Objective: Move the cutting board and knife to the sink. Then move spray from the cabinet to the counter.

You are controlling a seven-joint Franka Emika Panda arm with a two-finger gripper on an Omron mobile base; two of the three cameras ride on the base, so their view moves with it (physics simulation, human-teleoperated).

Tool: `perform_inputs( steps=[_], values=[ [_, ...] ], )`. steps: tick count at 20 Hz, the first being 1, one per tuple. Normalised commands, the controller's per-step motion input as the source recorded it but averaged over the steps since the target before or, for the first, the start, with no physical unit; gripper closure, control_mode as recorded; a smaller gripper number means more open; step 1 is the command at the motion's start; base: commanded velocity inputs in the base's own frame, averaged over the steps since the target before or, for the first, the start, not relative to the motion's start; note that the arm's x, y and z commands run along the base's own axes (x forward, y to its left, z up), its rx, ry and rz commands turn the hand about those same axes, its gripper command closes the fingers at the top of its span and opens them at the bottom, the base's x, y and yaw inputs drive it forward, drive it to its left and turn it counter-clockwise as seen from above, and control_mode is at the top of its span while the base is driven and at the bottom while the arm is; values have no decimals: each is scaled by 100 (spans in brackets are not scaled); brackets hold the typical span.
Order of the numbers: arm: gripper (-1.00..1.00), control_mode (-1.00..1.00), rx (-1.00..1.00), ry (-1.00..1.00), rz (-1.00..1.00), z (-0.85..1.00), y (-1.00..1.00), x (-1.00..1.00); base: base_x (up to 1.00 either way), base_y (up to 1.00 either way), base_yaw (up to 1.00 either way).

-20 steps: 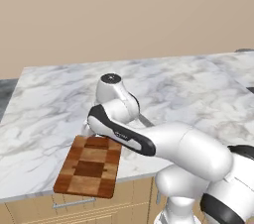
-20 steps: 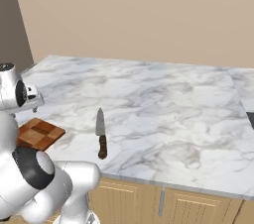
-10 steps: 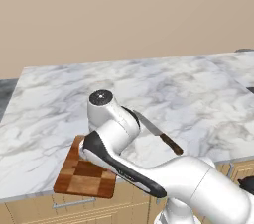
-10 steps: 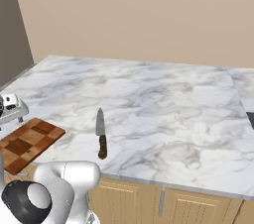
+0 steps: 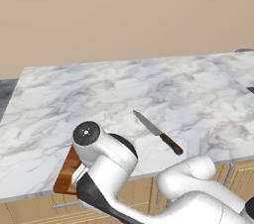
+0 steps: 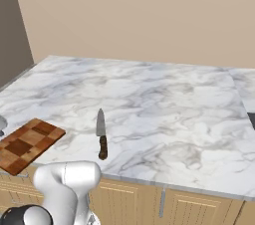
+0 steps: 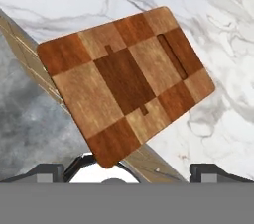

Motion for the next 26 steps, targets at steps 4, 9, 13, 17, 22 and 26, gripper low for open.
perform_inputs(
  steps=[4, 9, 13, 17, 22, 26],
  values=[
    [-100, -100, -7, 2, 1, -18, 9, -34, 0, 0, 0],
    [-100, -100, -20, 1, 11, -27, 2, -32, 0, 0, 0],
    [-100, -100, -18, 11, 6, -14, 2, -18, 0, 0, 0],
    [-100, -100, -23, 2, 5, -16, 5, -19, 0, 0, 0],
    [-100, -100, -20, -1, 5, -23, 5, -11, 0, 0, 0],
    [-100, -100, -20, -16, 14, -20, 2, -10, 0, 0, 0]
  ],
)
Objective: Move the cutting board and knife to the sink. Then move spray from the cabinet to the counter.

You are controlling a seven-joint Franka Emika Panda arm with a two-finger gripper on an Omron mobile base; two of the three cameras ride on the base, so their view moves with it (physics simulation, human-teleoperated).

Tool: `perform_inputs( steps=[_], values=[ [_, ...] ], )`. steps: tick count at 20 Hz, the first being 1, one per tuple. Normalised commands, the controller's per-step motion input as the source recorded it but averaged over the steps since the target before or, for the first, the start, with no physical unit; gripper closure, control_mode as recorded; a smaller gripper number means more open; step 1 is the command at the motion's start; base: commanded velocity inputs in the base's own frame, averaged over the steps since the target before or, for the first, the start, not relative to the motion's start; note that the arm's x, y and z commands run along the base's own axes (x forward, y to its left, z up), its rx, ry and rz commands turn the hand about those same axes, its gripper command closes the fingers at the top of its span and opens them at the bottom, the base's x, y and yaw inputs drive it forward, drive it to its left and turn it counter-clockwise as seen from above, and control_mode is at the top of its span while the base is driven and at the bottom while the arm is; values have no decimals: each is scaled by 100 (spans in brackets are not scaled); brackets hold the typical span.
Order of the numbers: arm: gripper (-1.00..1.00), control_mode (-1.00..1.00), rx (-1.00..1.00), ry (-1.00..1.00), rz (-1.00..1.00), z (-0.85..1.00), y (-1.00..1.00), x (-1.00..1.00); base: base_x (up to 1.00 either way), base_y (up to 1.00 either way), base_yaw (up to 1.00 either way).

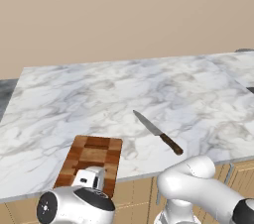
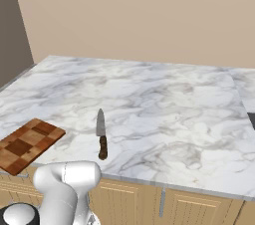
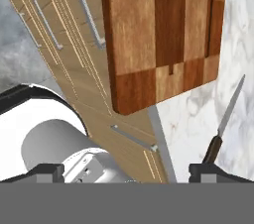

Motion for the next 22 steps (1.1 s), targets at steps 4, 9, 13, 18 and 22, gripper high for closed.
perform_inputs(
  steps=[4, 9, 13, 18, 22],
  values=[
    [-100, -100, -6, -19, 18, -9, 0, -1, 0, 0, 0],
    [-100, -100, -1, -31, 5, -11, 0, 15, 0, 0, 0],
    [-100, -100, -2, -29, 0, -17, -2, 12, 0, 0, 0],
    [-100, -100, -2, -30, 0, -18, -4, 0, 0, 0, 0],
    [-100, -100, 0, -11, 0, -1, 0, 0, 0, 0, 0]
  ],
)
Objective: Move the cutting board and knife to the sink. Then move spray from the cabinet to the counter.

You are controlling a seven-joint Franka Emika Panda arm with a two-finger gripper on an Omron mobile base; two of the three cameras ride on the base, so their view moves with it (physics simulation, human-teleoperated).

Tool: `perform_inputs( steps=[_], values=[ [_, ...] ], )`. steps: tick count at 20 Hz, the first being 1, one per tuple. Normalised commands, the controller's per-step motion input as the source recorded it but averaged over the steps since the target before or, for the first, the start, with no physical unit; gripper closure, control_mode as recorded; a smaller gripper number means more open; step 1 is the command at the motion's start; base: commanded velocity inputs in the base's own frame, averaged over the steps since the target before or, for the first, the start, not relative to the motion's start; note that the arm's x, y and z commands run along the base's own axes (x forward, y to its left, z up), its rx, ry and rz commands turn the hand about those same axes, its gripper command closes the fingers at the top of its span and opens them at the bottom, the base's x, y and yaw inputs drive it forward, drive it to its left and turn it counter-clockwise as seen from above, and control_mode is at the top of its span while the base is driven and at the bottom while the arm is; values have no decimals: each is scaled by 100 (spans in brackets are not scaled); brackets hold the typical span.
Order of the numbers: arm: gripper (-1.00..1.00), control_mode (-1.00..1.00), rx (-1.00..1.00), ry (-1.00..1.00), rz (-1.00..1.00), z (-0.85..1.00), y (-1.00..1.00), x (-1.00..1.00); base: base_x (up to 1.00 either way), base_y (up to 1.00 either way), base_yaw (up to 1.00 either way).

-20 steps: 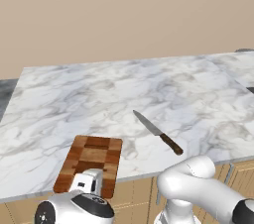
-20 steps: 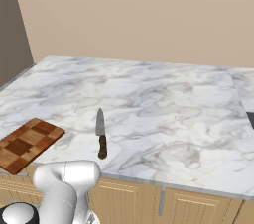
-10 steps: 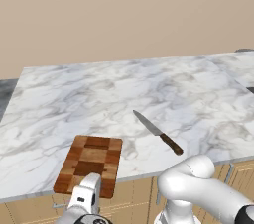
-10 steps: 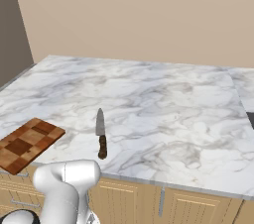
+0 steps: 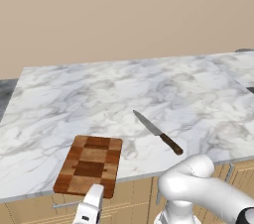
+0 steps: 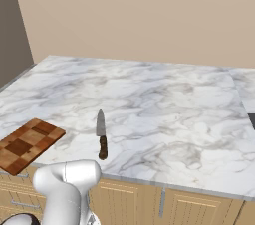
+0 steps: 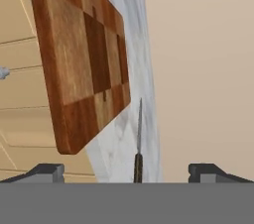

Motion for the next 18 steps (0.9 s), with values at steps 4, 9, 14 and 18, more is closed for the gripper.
perform_inputs(
  steps=[4, 9, 14, 18],
  values=[
    [-100, -100, 0, -2, 0, -10, -7, 6, 0, 0, 0],
    [-100, -100, 0, 0, 0, -17, -5, 7, 0, 0, 0],
    [-100, -100, 0, 0, 0, -14, -2, 18, 0, 0, 0],
    [-100, -100, -2, -3, 0, -12, 0, 24, 0, 0, 0]
  ],
)
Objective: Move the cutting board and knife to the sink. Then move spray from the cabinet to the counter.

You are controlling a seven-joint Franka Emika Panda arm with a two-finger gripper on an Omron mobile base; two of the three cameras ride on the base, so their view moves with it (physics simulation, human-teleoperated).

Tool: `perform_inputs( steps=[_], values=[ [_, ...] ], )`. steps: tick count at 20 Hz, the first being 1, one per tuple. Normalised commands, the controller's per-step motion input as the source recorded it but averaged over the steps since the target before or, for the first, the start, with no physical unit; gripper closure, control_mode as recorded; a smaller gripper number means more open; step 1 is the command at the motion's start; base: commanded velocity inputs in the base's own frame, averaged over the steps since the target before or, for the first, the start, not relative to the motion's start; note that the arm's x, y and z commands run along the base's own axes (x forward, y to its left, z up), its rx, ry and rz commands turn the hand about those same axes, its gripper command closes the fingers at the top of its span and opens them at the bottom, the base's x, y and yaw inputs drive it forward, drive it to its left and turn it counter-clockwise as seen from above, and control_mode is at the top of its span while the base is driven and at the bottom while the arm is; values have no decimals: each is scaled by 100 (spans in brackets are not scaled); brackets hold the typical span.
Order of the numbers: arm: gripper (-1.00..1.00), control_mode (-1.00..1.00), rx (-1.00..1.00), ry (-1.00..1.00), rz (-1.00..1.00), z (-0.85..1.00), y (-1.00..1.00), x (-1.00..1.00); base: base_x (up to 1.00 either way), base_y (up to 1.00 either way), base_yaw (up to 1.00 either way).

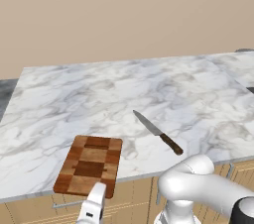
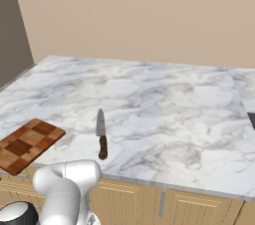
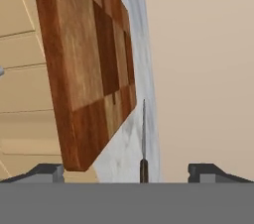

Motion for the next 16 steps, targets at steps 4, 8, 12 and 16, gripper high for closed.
perform_inputs(
  steps=[4, 8, 12, 16],
  values=[
    [-100, -100, -9, -9, 0, -10, 0, 18, 0, 0, 0],
    [-100, -100, -9, -5, 0, -16, 0, 10, 0, 0, 0],
    [-100, -100, -7, -2, 0, -18, 2, 9, 0, 0, 0],
    [-100, -100, -4, -1, 0, -17, 5, 3, 0, 0, 0]
  ],
)
